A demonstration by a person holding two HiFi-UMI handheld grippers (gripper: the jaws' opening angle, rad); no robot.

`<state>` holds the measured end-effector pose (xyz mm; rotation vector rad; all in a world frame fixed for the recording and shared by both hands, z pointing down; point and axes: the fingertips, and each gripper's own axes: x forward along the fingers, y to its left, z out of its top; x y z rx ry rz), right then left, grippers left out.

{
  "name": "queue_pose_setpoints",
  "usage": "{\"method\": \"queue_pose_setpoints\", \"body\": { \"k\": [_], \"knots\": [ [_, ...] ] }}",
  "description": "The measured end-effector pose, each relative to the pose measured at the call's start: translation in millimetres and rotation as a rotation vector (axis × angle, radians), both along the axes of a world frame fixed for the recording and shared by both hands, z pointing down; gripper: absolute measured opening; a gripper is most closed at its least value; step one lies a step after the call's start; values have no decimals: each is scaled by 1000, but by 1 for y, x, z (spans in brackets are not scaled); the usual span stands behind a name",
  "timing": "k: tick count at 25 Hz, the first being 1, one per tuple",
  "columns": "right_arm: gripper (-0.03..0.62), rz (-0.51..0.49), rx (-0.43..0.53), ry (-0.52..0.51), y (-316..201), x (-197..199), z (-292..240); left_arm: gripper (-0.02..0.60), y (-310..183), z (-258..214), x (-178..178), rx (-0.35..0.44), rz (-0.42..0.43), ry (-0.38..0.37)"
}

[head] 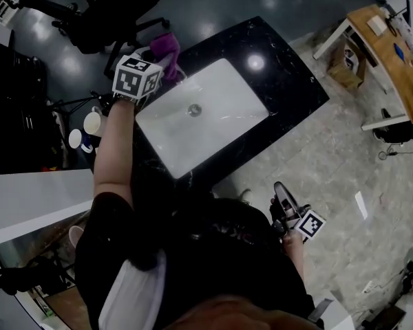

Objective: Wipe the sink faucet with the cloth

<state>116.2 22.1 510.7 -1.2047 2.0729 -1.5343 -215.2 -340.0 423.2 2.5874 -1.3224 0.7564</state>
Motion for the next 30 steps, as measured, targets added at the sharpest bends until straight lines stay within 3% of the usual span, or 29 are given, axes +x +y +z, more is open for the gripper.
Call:
{"method": "queue_pose_setpoints", "body": {
  "k": [7,10,14,18,23,28,30],
  "knots": [
    [11,73,-22,-5,10,22,5,85,-76,22,-40,-160,-121,-137],
    [11,76,-15,-10,8,23,6,86,-82,23,-41,-176,-130,-151],
    [11,51,-11,-28,3,21,8,84,-59,18,-33,-164,-120,-125],
    [11,-1,-3,-36,-5,15,8,84,9,4,-1,-148,-19,-31],
    [11,-54,-2,-42,-12,7,6,86,87,44,29,-234,54,30],
    [11,-49,-19,-33,-10,6,9,86,60,85,16,-284,-5,-50],
    [11,-28,-31,-22,-7,13,12,95,47,86,14,-323,-2,0]
  ]
}}
